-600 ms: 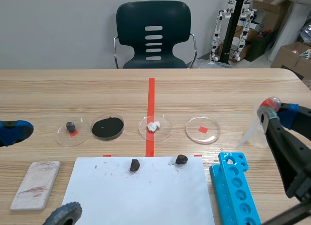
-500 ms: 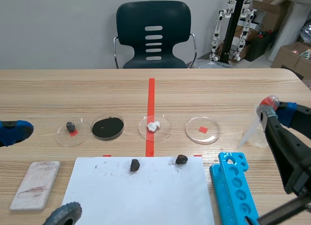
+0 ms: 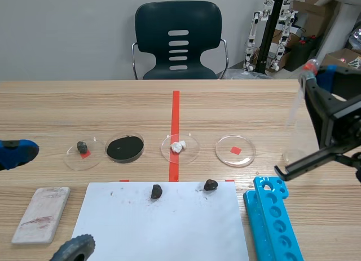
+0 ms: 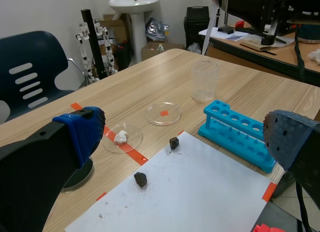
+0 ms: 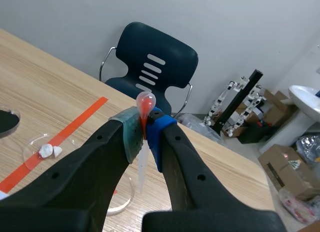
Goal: Draw acid from the petri dish
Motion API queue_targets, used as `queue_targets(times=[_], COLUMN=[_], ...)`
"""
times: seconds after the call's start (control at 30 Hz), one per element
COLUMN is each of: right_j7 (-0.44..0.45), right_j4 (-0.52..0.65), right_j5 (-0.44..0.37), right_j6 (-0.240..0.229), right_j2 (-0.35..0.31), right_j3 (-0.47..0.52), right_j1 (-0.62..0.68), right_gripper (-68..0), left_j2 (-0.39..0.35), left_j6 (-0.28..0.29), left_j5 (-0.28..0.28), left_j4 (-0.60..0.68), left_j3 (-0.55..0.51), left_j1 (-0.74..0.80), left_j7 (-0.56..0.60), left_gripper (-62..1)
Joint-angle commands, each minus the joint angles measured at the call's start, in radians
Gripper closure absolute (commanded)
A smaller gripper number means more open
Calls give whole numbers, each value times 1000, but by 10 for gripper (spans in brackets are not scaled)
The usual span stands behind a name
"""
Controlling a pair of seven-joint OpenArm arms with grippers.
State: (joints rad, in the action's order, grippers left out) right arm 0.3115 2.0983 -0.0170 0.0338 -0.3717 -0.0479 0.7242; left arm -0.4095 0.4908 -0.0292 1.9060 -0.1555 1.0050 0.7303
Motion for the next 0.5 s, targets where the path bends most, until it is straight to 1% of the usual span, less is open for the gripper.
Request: queue_targets(times=[0.0,0.03,0.1,0.17,0.33,0.47], right_j7=[-12,-26,-45,-58,-69,-85], right_j4=[14,14,11,3,-47,-118], right_j5=[-32,-48,-63,-67,-75,-127], right_j6=[-10,-25,-37,-51,-105,-113], right_j2=[0,0,0,0,0,-3], right_j3=[3,3,3,3,3,3], right_j1=[-30,-46,-74,-103,-172,-232], right_gripper=[-10,-10,-10,-10,-10,-10], left_j2=[7,7,7,7,7,7], left_j6=[-2,-2,-2,-2,-2,-2], left_j5=[10,10,10,10,10,10], left_j4=[4,4,4,4,4,4], left_j3=[-2,-2,-2,-2,-2,-2], left_j1=[6,6,6,6,6,6], left_j7=[13,13,13,13,13,13], left_gripper=[-623,-623,-623,-623,-623,-623])
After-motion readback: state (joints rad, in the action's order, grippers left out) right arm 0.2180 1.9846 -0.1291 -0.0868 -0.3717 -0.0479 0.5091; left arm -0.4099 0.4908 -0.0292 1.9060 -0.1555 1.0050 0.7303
